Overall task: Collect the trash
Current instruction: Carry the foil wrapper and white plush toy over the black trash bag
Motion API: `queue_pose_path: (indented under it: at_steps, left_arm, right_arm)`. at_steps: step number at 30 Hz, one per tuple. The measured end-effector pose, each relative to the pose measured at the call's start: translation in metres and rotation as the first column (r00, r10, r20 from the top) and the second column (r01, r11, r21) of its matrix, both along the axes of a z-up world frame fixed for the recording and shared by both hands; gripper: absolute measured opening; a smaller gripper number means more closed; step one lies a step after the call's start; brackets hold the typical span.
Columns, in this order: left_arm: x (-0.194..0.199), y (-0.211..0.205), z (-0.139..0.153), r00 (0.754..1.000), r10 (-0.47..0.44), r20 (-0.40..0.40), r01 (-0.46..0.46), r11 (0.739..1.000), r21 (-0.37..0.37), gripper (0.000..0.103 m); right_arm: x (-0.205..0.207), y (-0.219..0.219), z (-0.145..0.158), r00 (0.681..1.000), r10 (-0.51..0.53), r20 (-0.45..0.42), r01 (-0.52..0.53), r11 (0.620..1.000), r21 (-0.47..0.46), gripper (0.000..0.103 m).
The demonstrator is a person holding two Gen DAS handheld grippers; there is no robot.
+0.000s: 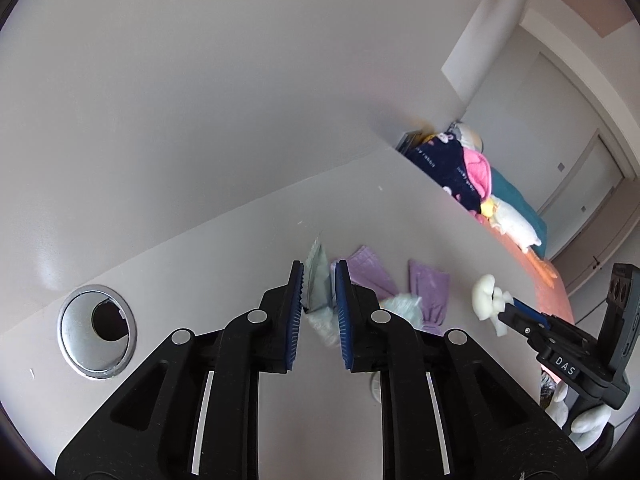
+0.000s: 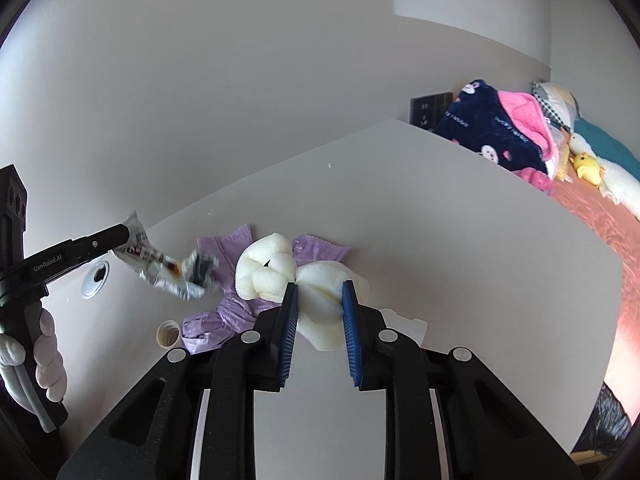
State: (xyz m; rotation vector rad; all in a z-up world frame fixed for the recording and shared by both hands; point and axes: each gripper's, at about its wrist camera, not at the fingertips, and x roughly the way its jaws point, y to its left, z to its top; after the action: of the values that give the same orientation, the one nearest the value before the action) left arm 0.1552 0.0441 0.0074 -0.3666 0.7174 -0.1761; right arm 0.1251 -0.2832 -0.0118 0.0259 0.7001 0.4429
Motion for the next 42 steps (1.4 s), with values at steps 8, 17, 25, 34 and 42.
queue_pose_path:
  at_steps: [8,17,25,34,42]
  left_arm:
    - [-0.021,-0.038,0.021,0.995,-0.057,0.084,0.052,0.997,0.064,0.008]
    - [-0.047,-0.074,0.051,0.978,-0.119,0.169,0.109,0.992,0.069,0.008]
    - [-0.056,-0.117,0.053,0.965,-0.198,0.172,0.190,0.980,0.061,0.008]
    - [-0.064,-0.166,0.052,0.943,-0.285,0.170,0.278,0.959,0.062,0.008]
    - [-0.067,-0.207,0.049,0.921,-0.356,0.160,0.349,0.934,0.071,0.008]
  right_arm:
    - [-0.024,-0.031,0.012,0.999,-0.044,0.028,0.043,0.998,0.039,0.023]
    - [-0.052,-0.074,0.027,0.991,-0.115,0.067,0.109,0.991,0.081,0.023]
    - [-0.072,-0.116,0.028,0.981,-0.182,0.074,0.174,0.980,0.099,0.023]
    - [-0.091,-0.157,0.024,0.965,-0.251,0.070,0.242,0.963,0.114,0.024]
    - [-0.107,-0.190,0.020,0.947,-0.313,0.068,0.303,0.945,0.123,0.024]
